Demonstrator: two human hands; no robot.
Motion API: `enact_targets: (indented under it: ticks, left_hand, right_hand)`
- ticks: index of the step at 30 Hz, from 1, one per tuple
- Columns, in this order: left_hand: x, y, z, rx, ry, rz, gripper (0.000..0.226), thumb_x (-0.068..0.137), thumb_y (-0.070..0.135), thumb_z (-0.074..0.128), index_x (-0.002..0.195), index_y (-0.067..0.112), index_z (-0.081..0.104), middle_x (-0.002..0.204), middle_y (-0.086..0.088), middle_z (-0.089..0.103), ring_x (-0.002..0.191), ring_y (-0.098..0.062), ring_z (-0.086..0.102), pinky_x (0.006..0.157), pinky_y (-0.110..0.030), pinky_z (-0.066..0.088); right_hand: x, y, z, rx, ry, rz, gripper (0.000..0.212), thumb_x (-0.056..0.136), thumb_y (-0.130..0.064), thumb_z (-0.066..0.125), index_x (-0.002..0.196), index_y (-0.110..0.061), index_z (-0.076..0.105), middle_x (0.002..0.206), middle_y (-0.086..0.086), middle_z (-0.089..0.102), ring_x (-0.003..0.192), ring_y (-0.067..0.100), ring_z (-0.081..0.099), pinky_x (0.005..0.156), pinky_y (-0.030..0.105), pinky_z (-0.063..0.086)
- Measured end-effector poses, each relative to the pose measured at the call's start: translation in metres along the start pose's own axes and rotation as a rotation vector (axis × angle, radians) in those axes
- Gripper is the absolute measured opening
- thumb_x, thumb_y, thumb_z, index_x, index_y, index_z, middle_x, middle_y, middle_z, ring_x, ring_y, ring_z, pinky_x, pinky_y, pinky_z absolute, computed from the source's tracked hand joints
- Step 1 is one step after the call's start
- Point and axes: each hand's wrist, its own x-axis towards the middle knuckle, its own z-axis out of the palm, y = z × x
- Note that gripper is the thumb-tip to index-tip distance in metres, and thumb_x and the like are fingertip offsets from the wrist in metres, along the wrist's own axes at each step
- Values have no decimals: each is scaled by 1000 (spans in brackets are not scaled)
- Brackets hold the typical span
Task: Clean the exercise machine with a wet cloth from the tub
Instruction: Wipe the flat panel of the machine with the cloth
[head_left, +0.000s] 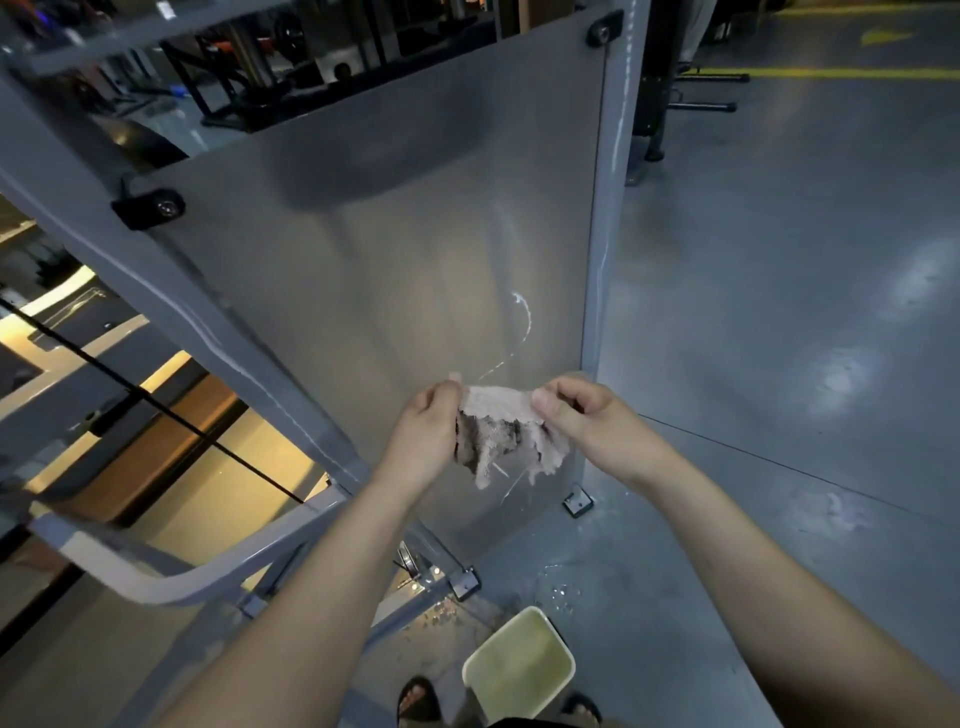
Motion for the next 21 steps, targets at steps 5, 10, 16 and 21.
enact_targets:
  ticks: [5,10,16,21]
  left_hand:
    - [-15,23,12,-156,-184,-89,51,97,50,59,118,4,64,107,-24,74,98,-44,72,90,-62,56]
    - [-7,21,11,-175,-258,-102,23,94,-6,51,105,15,50,85,-8,63,68,-19,62,57,-28,51]
    - [1,22,-3,-213,-216,18,48,97,-18,40,73,20,56,96,-16,70,85,-28,63,63,-30,48]
    - [1,27,-3,-250,-266,166,61,97,-21,42,55,19,63,112,-11,74,91,-28,71,64,-36,54]
  right_hand:
    - [2,2,-8,189,-94,135,46,99,-66,48,106,-26,69,101,-17,76,98,-2,68,92,21,48]
    - [8,3,-18,249,-183,118,22,79,-41,73,91,-26,61,85,-1,57,81,19,53,75,34,39]
    - [12,-4,-32,313,-268,-63,29,72,-2,56,72,-25,74,103,-1,61,89,19,55,78,34,42]
    - [21,-5,-31,229,-252,-48,24,79,-32,63,102,-29,71,129,-2,64,127,9,55,110,36,39]
